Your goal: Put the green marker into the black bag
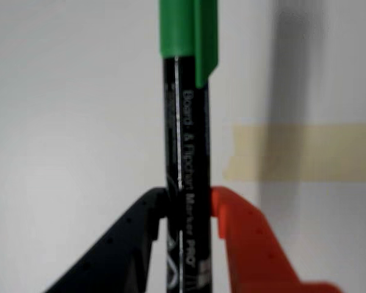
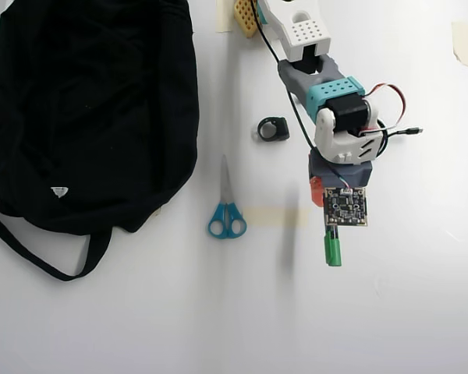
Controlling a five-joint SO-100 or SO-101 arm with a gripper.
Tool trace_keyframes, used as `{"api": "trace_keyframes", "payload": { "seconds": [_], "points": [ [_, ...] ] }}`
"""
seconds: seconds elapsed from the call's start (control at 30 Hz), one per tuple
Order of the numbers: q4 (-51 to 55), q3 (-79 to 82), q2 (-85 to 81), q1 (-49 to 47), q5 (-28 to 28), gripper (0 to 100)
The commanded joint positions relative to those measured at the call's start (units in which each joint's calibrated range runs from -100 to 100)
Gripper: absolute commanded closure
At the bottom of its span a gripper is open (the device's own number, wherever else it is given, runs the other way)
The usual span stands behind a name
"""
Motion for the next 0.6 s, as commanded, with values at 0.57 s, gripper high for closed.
{"api": "trace_keyframes", "payload": {
  "seconds": [0.57],
  "points": [
    [2.57,-2.26,-0.15,1.4,-1.01,98]
  ]
}}
